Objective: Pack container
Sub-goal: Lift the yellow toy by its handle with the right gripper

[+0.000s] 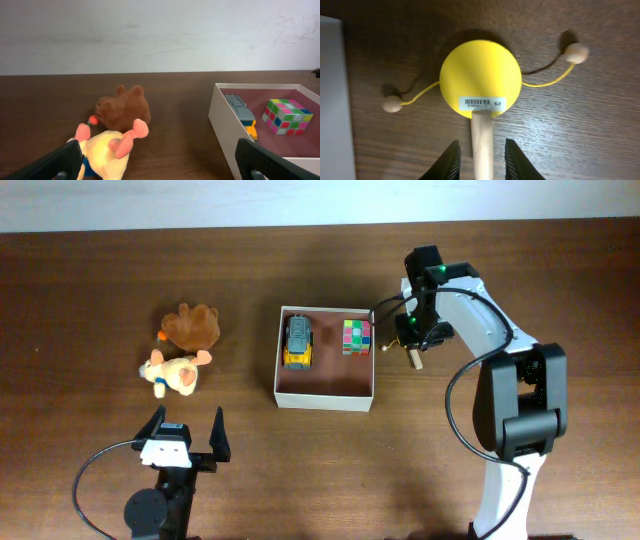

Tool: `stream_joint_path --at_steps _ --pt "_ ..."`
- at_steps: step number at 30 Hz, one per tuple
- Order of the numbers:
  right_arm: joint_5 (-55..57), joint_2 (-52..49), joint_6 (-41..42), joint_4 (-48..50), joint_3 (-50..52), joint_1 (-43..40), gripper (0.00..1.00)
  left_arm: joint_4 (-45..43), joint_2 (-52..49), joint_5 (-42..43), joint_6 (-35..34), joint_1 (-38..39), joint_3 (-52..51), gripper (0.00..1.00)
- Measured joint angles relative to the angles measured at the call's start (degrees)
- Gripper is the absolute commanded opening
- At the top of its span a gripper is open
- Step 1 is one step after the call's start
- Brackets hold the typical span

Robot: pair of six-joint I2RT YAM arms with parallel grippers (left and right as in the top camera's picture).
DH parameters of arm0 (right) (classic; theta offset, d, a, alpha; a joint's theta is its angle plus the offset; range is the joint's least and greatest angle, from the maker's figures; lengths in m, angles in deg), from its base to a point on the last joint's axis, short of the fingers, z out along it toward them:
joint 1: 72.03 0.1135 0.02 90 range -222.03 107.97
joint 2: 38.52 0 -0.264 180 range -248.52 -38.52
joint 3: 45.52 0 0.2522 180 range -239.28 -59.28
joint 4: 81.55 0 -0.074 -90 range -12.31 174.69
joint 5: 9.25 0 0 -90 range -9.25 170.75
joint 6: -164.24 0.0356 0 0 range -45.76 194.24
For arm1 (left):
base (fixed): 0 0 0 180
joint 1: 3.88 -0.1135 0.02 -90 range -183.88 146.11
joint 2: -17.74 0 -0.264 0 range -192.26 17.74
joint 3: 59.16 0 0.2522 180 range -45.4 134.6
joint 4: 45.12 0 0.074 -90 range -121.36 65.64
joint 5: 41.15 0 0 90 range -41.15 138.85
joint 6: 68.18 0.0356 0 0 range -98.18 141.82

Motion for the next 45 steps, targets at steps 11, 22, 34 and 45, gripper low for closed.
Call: stream_joint_path --at_steps 11,22,34,45 --pt "0.0 -1.7 -0.2 0.1 0.2 0.0 0.25 0.0 0.0 0.0 0.0 0.0 0.0 0.99" --pt "0.1 -0.8 -0.8 5.3 5.5 0.0 0.20 0.0 0.0 0.0 0.0 0.0 0.0 0.99" --pt "0.7 -0.7 -0.8 4.4 5.5 -0.1 0.09 0.0 0.0 0.0 0.0 0.0 0.0 0.99" --pt "-0.2 -2.7 -1.1 -15.6 -13.7 -0.1 0.09 0.0 0.0 0.0 0.0 0.0 0.0 0.99"
